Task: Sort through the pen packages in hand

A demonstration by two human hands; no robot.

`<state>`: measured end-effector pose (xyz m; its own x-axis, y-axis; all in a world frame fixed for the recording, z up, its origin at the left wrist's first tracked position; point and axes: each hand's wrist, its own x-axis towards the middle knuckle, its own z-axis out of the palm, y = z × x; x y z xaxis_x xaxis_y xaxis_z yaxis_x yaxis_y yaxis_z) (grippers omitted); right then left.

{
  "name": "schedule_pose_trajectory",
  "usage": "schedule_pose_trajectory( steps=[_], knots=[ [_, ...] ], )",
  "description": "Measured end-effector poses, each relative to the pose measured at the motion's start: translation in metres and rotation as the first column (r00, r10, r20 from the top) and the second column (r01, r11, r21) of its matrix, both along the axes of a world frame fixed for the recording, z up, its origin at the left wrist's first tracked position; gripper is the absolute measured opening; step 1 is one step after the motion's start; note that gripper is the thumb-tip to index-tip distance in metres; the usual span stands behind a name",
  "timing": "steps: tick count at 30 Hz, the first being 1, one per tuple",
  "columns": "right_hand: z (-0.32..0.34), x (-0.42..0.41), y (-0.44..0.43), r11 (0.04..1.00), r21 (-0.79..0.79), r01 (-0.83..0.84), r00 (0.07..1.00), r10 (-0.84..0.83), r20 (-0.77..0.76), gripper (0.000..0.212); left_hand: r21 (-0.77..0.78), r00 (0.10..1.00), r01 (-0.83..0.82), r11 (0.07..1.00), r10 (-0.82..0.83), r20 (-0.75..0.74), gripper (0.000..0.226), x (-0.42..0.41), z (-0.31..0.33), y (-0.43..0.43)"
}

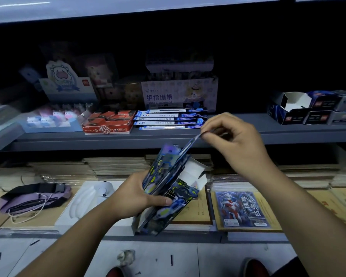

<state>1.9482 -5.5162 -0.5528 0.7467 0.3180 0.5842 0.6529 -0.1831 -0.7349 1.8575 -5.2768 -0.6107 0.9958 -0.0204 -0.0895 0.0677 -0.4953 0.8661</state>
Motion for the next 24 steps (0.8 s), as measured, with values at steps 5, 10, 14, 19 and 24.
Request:
schedule_pose_trajectory(
  steps=[5,10,14,19,24],
  knots=[
    [0.003,-0.005,-0.001,0.962,0.217,-0.165,0.944,0.218,-0.248,0.016,-0.046,1.0,0.011,0.999,-0.011,-0.002,0.038,-0.002,0.004,-0.002],
    [-0.001,-0.004,0.003,0.922,0.276,-0.273,0.858,0.363,-0.363,0.029,-0.08,0.998,0.053,0.995,-0.054,-0.013,0.04,-0.004,0.005,-0.006],
    [-0.002,-0.005,0.003,0.938,0.256,-0.236,0.87,0.321,-0.375,0.017,-0.098,0.997,0.067,0.993,-0.07,-0.034,0.043,-0.005,0.006,-0.006],
    [0.005,-0.001,-0.004,0.849,0.497,-0.179,0.857,0.383,-0.344,0.018,-0.102,0.998,0.041,0.994,-0.045,-0.042,0.038,-0.007,0.009,-0.004],
    [0.007,0.005,-0.013,0.768,0.639,0.048,0.926,0.206,-0.316,0.01,-0.117,0.999,-0.043,0.992,0.043,-0.004,0.035,-0.006,0.009,-0.001]
  ],
)
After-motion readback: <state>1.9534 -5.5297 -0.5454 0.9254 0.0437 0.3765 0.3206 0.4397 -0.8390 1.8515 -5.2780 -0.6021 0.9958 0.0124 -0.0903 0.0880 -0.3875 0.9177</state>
